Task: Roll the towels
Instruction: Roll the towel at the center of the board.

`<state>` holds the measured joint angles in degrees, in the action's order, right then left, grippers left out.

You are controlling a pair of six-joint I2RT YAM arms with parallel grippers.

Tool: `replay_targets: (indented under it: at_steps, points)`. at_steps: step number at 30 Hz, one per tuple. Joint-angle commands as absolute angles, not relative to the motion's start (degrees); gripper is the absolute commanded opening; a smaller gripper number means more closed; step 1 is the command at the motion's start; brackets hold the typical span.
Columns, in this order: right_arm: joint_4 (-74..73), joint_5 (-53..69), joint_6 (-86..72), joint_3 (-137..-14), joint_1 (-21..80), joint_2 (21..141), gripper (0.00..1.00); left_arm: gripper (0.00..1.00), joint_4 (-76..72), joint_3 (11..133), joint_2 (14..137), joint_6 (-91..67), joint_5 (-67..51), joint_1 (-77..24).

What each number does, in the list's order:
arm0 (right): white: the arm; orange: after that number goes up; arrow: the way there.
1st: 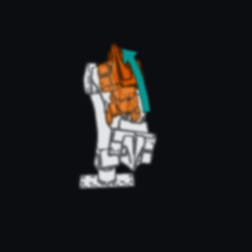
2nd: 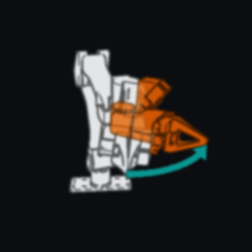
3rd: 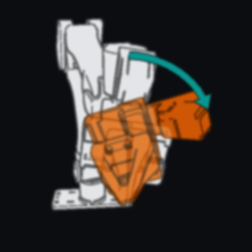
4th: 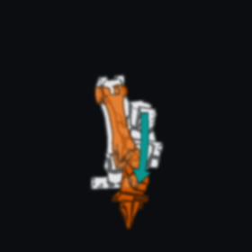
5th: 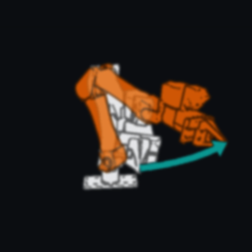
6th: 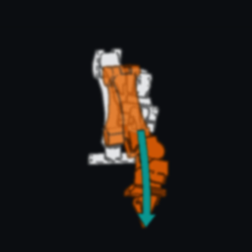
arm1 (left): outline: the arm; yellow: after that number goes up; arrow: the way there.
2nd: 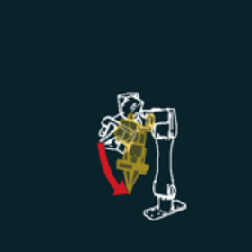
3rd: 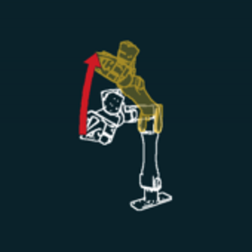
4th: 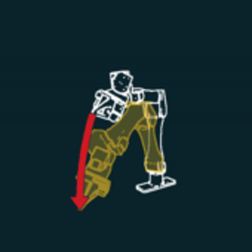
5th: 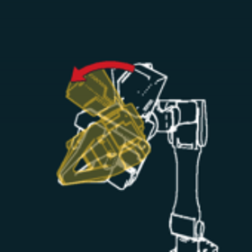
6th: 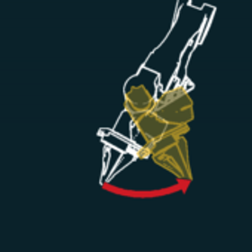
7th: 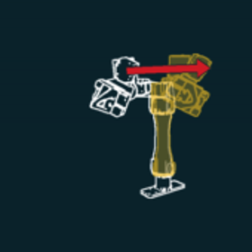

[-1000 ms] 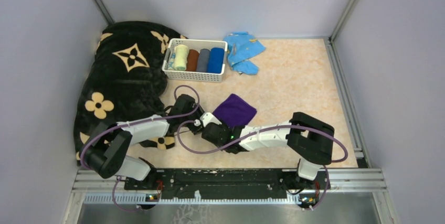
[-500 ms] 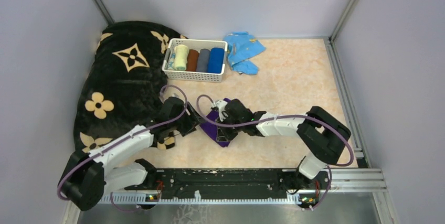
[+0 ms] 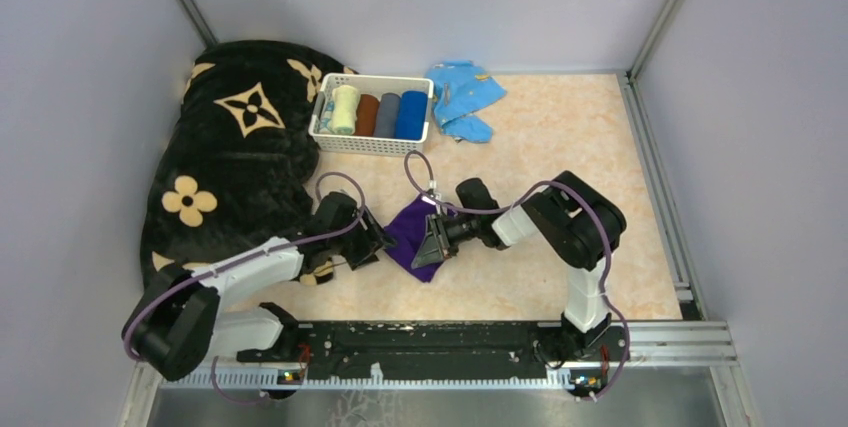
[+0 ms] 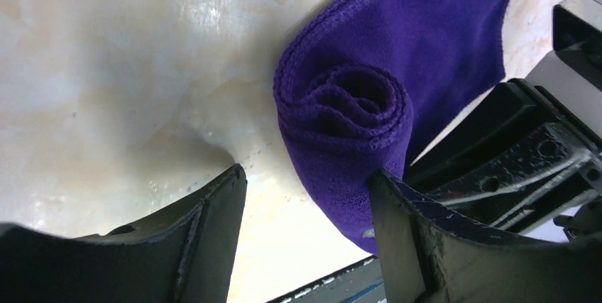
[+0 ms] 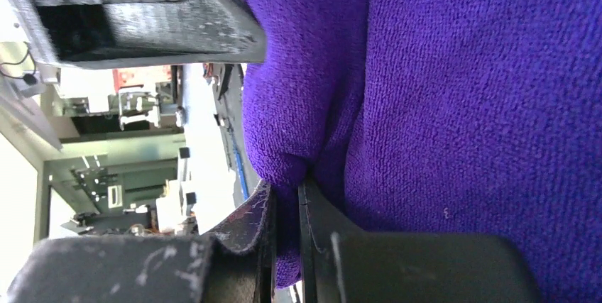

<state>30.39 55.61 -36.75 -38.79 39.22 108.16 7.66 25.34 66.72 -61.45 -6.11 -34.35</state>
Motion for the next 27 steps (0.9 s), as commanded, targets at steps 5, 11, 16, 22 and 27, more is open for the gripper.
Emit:
replay_targets:
  at_steps: [5,11,16,22,27]
  points:
    - [15.13,51.27,-29.27,-43.30,38.53,107.36,0.16,0.62,6.78,29.13,76.29,-62.86,-4.55,-33.60]
    - [1.90,37.09,-20.97,-45.12,39.32,95.51,0.45,0.59,7.40,27.49,78.68,-64.30,-4.31,-33.40]
    - [-7.94,18.46,-14.44,-48.28,46.58,85.51,0.51,0.59,8.49,27.50,78.99,-64.60,-3.76,-33.40]
    - [-11.08,-8.14,-7.58,-48.92,60.32,79.89,0.62,0.59,9.41,28.02,79.19,-64.46,-3.43,-33.40]
    - [-8.73,-20.87,-1.91,-49.49,69.75,80.97,0.63,0.59,9.62,28.21,79.58,-64.27,-3.60,-33.40]
